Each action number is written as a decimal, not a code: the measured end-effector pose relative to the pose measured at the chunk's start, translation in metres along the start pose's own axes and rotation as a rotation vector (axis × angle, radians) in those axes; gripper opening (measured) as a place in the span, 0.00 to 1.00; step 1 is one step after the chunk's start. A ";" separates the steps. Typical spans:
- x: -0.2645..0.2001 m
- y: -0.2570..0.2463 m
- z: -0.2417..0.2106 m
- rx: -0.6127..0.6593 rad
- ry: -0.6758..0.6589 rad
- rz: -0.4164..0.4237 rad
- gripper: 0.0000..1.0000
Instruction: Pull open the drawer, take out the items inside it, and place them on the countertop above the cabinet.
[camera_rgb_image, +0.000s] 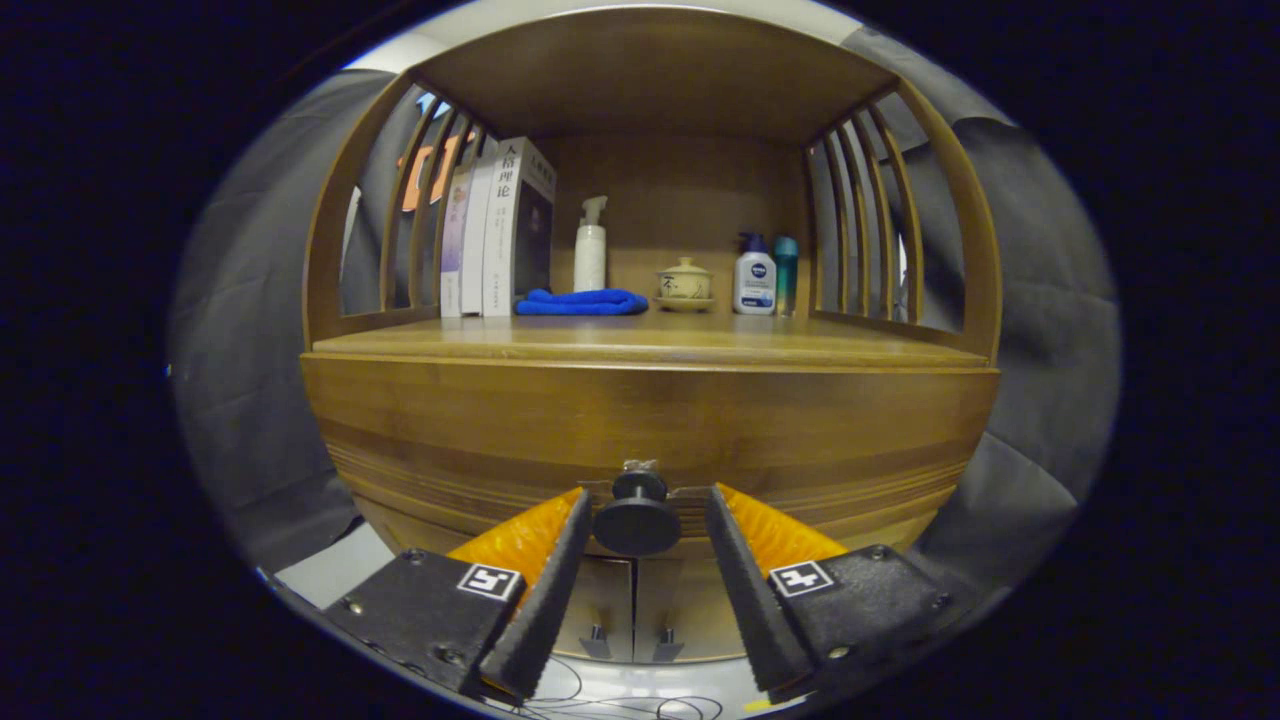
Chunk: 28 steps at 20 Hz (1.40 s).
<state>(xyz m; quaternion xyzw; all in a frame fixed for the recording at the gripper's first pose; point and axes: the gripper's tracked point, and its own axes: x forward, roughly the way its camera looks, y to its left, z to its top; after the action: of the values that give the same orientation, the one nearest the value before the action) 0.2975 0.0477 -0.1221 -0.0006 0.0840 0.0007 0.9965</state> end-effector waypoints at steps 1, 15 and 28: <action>0.003 0.002 -0.002 0.013 0.005 0.003 0.69; -0.011 0.002 -0.009 -0.007 0.030 -0.012 0.34; -0.109 0.000 -0.036 -0.017 0.014 0.004 0.34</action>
<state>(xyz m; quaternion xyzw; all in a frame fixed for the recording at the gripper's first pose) 0.1843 0.0472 -0.1390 -0.0089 0.0909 0.0036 0.9958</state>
